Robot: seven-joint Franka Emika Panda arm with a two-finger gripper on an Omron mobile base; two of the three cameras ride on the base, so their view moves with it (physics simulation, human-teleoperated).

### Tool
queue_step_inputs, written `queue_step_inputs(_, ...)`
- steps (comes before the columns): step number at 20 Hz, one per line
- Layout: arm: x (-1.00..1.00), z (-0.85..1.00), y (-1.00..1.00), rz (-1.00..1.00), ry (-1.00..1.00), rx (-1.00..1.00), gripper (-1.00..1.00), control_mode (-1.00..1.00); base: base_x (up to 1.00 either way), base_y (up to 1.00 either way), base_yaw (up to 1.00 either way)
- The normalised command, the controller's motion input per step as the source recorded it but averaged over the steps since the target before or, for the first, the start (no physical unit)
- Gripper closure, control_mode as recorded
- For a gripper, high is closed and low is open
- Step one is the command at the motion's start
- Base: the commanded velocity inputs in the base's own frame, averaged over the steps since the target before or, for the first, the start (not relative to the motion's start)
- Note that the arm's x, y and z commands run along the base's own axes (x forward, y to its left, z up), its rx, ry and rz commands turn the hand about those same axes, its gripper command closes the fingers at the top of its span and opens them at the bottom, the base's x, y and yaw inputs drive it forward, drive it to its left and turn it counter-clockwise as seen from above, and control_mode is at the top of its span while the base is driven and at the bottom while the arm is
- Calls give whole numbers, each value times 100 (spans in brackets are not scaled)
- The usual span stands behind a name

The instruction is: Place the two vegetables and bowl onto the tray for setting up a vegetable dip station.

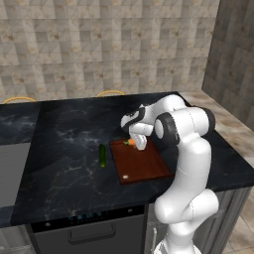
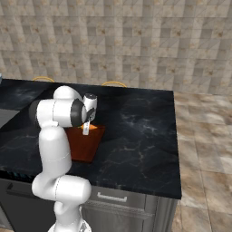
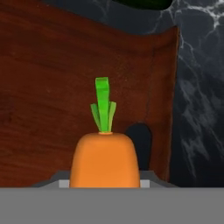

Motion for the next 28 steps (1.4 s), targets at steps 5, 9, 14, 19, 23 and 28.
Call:
queue_step_inputs(5, 0, 0, 0, 0, 0, 0, -100, -100, 0, 0, 0)
queue_step_inputs(9, 0, 0, 0, 0, 0, 0, -100, -100, 0, 0, 0)
queue_step_inputs(14, -5, 0, 0, 0, 0, 0, -100, -100, 0, 0, 0)
queue_step_inputs(19, -31, 14, 0, 0, -5, 0, -100, -100, 0, 0, 0)
queue_step_inputs(23, -42, 23, 0, 0, -7, 0, -100, -100, 0, 0, 0)
queue_step_inputs(28, -42, 26, 1, 0, -4, 0, -100, -100, 0, 0, 0)
